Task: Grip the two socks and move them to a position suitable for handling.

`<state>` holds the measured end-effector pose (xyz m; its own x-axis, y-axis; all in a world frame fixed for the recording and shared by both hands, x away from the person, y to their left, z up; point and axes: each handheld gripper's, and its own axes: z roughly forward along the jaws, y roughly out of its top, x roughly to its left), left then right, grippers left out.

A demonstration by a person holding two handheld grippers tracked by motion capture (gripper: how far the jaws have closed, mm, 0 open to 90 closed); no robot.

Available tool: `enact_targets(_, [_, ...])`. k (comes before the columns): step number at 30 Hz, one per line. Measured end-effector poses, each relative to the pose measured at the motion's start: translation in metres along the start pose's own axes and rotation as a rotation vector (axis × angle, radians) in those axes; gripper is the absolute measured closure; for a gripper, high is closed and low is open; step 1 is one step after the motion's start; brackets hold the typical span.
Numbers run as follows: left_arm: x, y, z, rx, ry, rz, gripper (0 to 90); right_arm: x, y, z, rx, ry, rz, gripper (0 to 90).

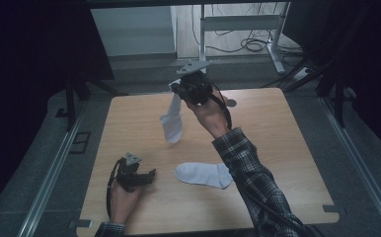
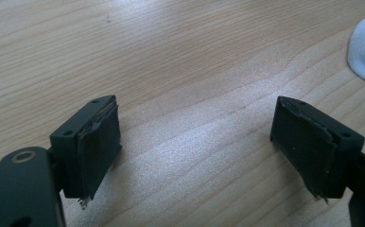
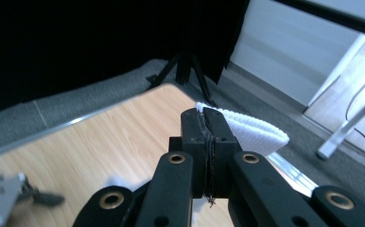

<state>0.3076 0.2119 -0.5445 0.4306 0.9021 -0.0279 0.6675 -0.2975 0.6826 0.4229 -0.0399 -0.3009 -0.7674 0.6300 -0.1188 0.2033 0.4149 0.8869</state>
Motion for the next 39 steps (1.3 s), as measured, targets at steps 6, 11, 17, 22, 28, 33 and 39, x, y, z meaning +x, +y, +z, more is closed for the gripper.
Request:
enact_targets(6, [0.000,0.000,0.001,-0.009,0.001,-0.004,16.7,-0.026,-0.081,-0.004,0.075,0.011,0.097,88.1])
enact_targets(11, [0.000,0.000,0.001,-0.005,0.003,-0.006,16.7,-0.041,-0.129,-0.011,0.116,0.016,0.161,88.1])
enact_targets(17, [-0.001,0.000,0.001,-0.004,0.002,-0.005,16.3,-0.052,-0.167,-0.021,0.161,0.005,0.204,87.9])
enact_targets(22, [-0.001,0.001,0.001,-0.001,-0.003,0.000,15.3,-0.055,-0.198,-0.026,0.202,-0.004,0.224,87.4])
enact_targets(28, [-0.001,0.003,0.003,-0.002,-0.002,-0.004,15.1,-0.056,-0.238,-0.041,0.245,-0.010,0.263,83.3])
enact_targets(33, [-0.001,0.005,0.005,-0.002,-0.004,0.001,15.7,-0.059,-0.262,-0.062,0.273,-0.049,0.288,67.7])
enact_targets(39, [-0.003,0.024,0.012,-0.009,-0.015,0.014,19.8,-0.076,-0.268,-0.090,0.271,-0.151,0.304,64.6])
